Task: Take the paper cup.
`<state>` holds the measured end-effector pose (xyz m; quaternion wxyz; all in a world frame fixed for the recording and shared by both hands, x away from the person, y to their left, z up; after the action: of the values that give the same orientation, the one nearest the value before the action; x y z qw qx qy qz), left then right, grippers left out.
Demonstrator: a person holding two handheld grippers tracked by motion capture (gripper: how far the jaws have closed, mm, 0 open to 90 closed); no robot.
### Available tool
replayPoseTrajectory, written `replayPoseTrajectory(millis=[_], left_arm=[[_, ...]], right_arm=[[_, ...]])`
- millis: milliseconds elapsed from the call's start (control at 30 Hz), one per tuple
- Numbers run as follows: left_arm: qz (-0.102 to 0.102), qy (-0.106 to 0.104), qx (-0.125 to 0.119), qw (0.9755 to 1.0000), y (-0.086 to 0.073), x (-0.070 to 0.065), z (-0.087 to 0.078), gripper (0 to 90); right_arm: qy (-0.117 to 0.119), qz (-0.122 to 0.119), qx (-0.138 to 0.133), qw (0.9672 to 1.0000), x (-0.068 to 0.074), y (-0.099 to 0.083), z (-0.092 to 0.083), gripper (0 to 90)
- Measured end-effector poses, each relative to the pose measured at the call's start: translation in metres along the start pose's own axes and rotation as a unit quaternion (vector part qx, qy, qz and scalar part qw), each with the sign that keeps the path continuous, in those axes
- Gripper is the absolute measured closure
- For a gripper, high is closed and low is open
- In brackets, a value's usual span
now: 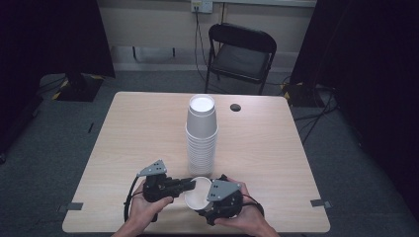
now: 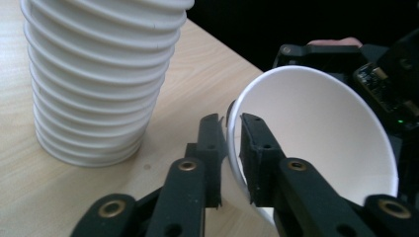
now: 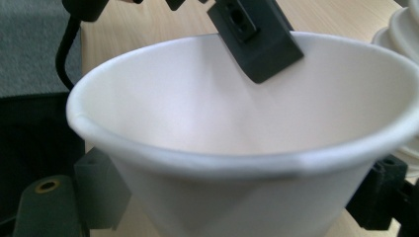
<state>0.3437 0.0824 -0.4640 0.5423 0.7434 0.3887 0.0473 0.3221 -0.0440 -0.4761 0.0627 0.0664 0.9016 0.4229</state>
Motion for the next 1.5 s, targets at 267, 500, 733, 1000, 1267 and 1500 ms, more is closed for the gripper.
replayPoseTrajectory(millis=[267, 500, 733, 1000, 1267, 1500], left_arm=[[0.01, 0.003, -0.03, 0.9995, 0.008, -0.001, -0.007, 69.5], [0.007, 0.018, -0.053, 0.9984, 0.014, 0.004, -0.012, 57.9], [0.029, 0.056, -0.075, 0.9951, 0.021, 0.011, -0.02, 45.0], [0.067, 0.106, -0.074, 0.9894, 0.022, 0.021, -0.022, 31.9], [0.087, 0.146, -0.064, 0.9835, 0.013, 0.036, -0.026, 26.8], [0.097, 0.176, -0.043, 0.9787, -0.001, 0.049, -0.041, 25.8]], right_arm=[[-0.01, 0.014, -0.01, 0.9998, -0.007, -0.001, -0.008, 15.0], [-0.02, 0.047, -0.023, 0.9984, -0.016, -0.005, -0.015, 15.1], [-0.032, 0.072, -0.032, 0.9964, -0.024, -0.009, -0.022, 15.1], [-0.044, 0.103, -0.057, 0.9921, -0.038, -0.012, -0.033, 15.2], [-0.08, 0.131, -0.075, 0.9853, -0.058, -0.02, -0.049, 15.3], [-0.124, 0.159, -0.07, 0.977, -0.083, -0.029, -0.064, 15.3]])
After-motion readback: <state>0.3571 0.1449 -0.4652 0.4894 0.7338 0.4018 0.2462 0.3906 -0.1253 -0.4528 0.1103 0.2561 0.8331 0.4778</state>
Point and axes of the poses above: each handheld gripper's, and its own axes: z roughly forward along the jaws, y roughly out of its top, x roughly to its left, the point moved 7 cm from there along z, roughly forward along the jaws, and after that the axes turned 11 degrees about y, right-handed, at the moved point
